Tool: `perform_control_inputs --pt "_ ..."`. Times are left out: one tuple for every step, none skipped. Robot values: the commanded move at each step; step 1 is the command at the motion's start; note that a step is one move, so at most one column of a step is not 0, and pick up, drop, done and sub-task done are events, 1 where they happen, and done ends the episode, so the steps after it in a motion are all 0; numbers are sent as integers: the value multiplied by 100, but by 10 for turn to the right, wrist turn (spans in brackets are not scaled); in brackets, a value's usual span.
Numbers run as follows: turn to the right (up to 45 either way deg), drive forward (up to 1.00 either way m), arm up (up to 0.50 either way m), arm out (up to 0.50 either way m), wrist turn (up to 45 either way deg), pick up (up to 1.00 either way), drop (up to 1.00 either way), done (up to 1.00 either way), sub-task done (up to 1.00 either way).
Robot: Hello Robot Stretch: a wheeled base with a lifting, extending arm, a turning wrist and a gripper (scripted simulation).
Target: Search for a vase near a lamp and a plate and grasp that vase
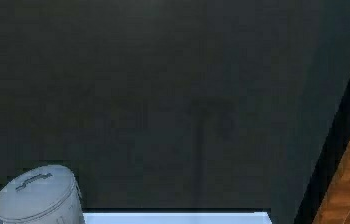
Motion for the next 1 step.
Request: perform_control_inputs --pt "450 0 0 0 0 0 0 0 0"
